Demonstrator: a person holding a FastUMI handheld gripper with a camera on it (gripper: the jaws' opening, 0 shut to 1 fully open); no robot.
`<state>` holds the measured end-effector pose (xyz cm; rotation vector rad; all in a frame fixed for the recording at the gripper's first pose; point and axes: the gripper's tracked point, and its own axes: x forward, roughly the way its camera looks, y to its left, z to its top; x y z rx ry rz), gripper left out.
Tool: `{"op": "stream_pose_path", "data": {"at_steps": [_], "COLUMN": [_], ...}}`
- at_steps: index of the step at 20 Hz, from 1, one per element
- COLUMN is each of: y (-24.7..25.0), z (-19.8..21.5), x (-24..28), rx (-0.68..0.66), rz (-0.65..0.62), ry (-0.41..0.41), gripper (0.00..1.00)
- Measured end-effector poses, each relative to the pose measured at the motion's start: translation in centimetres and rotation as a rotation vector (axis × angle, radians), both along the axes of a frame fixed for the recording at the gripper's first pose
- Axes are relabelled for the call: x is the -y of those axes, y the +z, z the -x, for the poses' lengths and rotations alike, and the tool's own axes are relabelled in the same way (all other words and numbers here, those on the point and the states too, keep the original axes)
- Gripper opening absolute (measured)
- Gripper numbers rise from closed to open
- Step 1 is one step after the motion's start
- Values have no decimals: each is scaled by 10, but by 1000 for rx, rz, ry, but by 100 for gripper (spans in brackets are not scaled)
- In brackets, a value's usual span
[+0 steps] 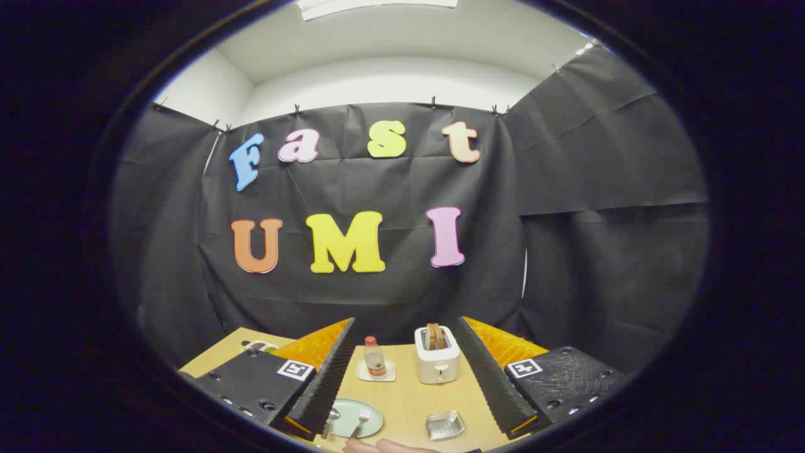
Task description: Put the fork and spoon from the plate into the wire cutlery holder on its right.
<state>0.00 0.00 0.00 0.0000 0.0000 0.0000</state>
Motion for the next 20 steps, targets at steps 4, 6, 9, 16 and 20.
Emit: {"op": "stream_pose_path", "data": {"at_steps": [4,6,9,16,20], "y": [-3,-3,-12,-31,-66], "z": [-1,1,-1,0,-11], "x": [-5,-12,-16,-19,-30], "rx": [-15,-3,-18,-40,-78], "rz": [10,23,27,66,67], "ry": [-3,12,16,31,70], "gripper": [95,95,95,95,96]}}
